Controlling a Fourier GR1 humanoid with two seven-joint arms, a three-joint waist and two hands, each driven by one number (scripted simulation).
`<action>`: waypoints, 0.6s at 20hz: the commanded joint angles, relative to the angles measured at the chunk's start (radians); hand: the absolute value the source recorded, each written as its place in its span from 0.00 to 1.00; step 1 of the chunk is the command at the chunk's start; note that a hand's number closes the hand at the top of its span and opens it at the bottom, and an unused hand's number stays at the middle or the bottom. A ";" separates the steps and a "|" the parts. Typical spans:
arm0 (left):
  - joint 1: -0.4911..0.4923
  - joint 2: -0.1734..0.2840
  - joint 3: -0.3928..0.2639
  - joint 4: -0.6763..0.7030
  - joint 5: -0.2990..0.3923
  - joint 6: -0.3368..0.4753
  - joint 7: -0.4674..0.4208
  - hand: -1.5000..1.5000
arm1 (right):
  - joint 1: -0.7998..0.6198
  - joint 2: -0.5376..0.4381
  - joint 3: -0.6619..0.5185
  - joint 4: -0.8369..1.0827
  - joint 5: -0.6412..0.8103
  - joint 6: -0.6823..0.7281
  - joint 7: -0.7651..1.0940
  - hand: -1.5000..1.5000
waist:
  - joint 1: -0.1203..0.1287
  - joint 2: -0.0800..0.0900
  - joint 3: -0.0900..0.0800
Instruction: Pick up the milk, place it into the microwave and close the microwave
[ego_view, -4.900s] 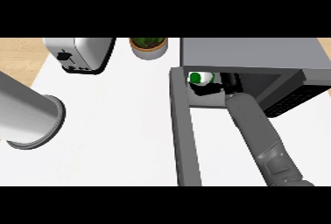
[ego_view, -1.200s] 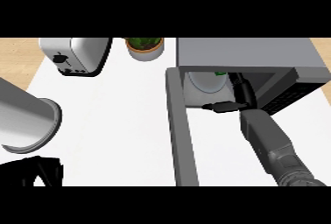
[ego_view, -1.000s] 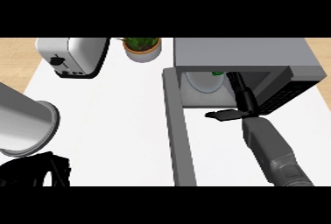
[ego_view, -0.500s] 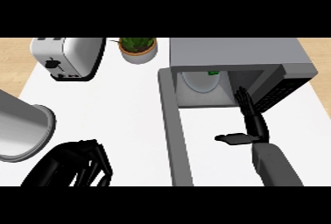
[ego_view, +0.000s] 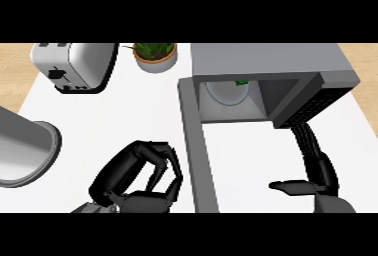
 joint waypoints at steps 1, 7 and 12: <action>-0.054 0.000 -0.132 0.174 -0.101 0.061 -0.083 1.00 | 0.122 -0.011 0.014 -0.168 -0.028 0.039 0.021 0.00 | 0.007 0.003 0.000; -0.187 0.000 -0.264 0.488 -0.115 0.294 -0.186 1.00 | 0.246 -0.062 0.046 -0.391 -0.019 0.074 0.054 0.00 | -0.011 0.007 -0.001; -0.312 0.000 -0.325 0.713 -0.024 0.483 -0.383 1.00 | 0.321 -0.081 0.041 -0.538 -0.140 0.198 0.107 0.00 | -0.015 0.011 -0.001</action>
